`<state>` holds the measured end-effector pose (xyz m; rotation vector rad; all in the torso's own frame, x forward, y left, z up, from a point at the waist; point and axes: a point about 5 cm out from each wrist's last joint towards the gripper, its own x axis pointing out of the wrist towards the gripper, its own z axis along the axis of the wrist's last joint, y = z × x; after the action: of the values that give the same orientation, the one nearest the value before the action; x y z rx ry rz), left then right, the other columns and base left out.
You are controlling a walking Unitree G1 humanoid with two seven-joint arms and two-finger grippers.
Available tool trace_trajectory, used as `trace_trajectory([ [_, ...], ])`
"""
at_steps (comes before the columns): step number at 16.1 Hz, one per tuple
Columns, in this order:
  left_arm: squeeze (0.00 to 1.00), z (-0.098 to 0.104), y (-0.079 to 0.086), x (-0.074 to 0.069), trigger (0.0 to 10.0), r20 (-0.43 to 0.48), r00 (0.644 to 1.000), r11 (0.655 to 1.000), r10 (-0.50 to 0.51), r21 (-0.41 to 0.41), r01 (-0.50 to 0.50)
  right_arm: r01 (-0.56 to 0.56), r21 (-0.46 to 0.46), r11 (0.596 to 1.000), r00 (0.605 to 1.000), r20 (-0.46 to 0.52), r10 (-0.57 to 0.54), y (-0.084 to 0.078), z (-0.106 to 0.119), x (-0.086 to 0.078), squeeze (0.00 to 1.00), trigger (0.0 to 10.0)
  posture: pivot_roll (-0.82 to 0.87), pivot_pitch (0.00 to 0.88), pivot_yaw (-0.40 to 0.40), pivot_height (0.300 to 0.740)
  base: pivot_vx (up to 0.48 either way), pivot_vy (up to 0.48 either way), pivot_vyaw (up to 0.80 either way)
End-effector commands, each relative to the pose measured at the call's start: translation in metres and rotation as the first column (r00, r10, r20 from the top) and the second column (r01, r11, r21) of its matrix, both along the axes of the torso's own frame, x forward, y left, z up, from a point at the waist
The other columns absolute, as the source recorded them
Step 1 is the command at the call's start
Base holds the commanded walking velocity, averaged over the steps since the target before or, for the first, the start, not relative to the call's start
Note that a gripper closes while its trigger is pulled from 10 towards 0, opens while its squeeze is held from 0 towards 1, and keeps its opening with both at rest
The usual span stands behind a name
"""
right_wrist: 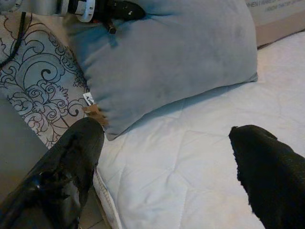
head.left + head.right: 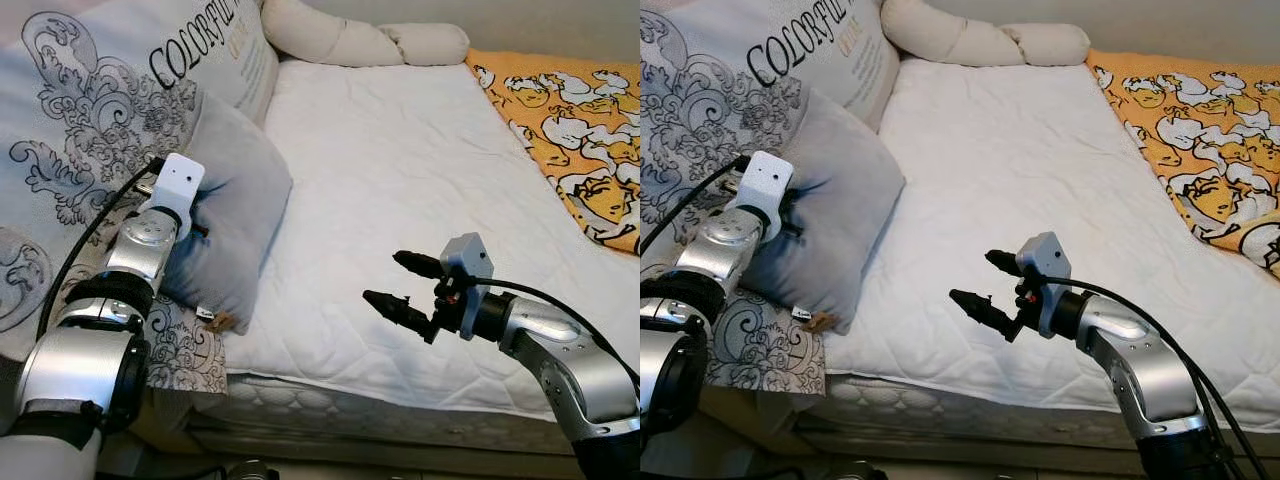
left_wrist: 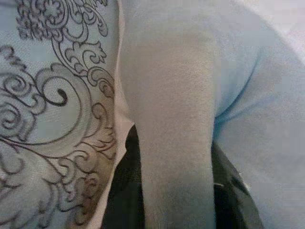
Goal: Clean up the room
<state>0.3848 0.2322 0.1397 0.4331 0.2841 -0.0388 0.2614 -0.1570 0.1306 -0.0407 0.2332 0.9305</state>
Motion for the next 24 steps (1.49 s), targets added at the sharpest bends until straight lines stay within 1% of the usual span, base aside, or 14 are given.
trace_trajectory([
  [1,1.00,-0.002,0.000,-0.001,10.0,0.003,1.000,1.000,0.000,-0.019,0.000,0.004,0.004,1.000,1.000,0.002,-0.004,0.000,0.003,0.002,0.42,10.0,-0.09,0.000,0.008,0.740,0.000,0.000,0.00],
  [2,1.00,0.000,0.001,-0.001,10.0,0.041,0.999,1.000,0.004,0.005,-0.004,0.007,0.008,1.000,1.000,0.005,-0.007,0.001,0.003,0.002,0.76,10.0,-0.09,0.000,0.012,0.740,0.000,0.000,0.00],
  [4,1.00,0.003,0.002,-0.002,10.0,0.107,0.994,1.000,0.025,-0.015,-0.024,0.010,0.019,1.000,1.000,0.008,-0.010,0.002,0.003,0.002,0.99,10.0,-0.09,0.000,0.013,0.740,0.000,0.000,0.00],
  [8,1.00,0.020,0.012,-0.003,10.0,0.238,0.971,0.999,0.036,0.025,-0.043,0.038,0.060,0.997,0.999,0.009,-0.039,0.005,0.002,0.005,1.00,10.0,-0.08,0.000,0.003,0.740,0.000,0.000,0.00],
  [9,1.00,0.033,0.008,-0.003,10.0,0.334,0.941,0.999,-0.048,0.034,0.039,0.049,0.080,0.996,0.999,0.013,-0.050,0.011,0.001,0.007,1.00,10.0,-0.08,0.000,0.003,0.740,0.000,0.000,0.00],
  [11,1.00,0.039,-0.005,-0.006,10.0,0.391,0.910,0.982,-0.135,-0.071,0.177,0.062,0.085,0.994,0.998,0.017,-0.063,0.014,-0.002,0.006,1.00,10.0,-0.07,0.000,-0.004,0.740,0.000,0.000,0.00],
  [12,1.00,0.031,-0.020,-0.013,10.0,0.355,0.920,0.960,-0.166,-0.154,0.233,0.113,0.096,0.989,0.992,0.044,-0.118,0.017,-0.002,0.007,1.00,10.0,-0.06,0.000,-0.001,0.740,0.000,0.000,0.00],
  [14,1.00,0.029,-0.036,-0.024,10.0,0.388,0.902,0.946,-0.189,-0.174,0.273,0.172,0.119,0.978,0.982,0.063,-0.181,0.019,-0.003,0.011,1.00,10.0,-0.06,0.000,-0.003,0.740,0.000,0.000,0.00],
  [15,1.00,0.029,-0.043,-0.028,10.0,0.404,0.895,0.937,-0.189,-0.200,0.288,0.198,0.137,0.971,0.975,0.074,-0.209,0.019,-0.002,0.013,0.87,10.0,-0.05,0.000,-0.006,0.740,0.000,0.000,0.00],
  [16,1.00,0.029,-0.052,-0.036,10.0,0.415,0.895,0.920,-0.163,-0.263,0.290,0.234,0.150,0.961,0.968,0.058,-0.244,0.020,-0.003,0.014,0.45,10.0,-0.05,0.000,-0.009,0.740,0.000,0.000,0.00],
  [17,0.00,0.026,-0.071,-0.054,10.0,0.412,0.895,0.882,-0.171,-0.342,0.325,0.298,0.179,0.938,0.953,0.003,-0.304,0.023,-0.010,0.012,0.00,10.0,-0.05,0.000,-0.014,0.740,0.000,0.000,0.00],
  [20,0.00,0.008,-0.078,-0.083,10.0,0.347,0.930,0.860,-0.125,-0.429,0.276,0.527,0.181,0.830,0.847,-0.038,-0.530,0.019,-0.027,0.014,0.00,10.0,-0.03,0.000,-0.029,0.740,0.000,0.000,0.00],
  [21,0.00,0.004,-0.073,-0.087,10.0,0.342,0.932,0.895,-0.117,-0.370,0.248,0.596,0.203,0.777,0.799,-0.048,-0.600,0.016,-0.025,0.019,0.00,10.0,-0.02,0.000,-0.040,0.740,0.000,0.000,0.00],
  [24,0.00,-0.001,-0.066,-0.098,10.0,0.282,0.955,0.920,-0.087,-0.345,0.186,0.637,0.188,0.747,0.765,-0.036,-0.643,0.013,-0.025,0.022,0.00,10.0,0.00,0.000,-0.064,0.740,0.000,-0.278,0.00],
])
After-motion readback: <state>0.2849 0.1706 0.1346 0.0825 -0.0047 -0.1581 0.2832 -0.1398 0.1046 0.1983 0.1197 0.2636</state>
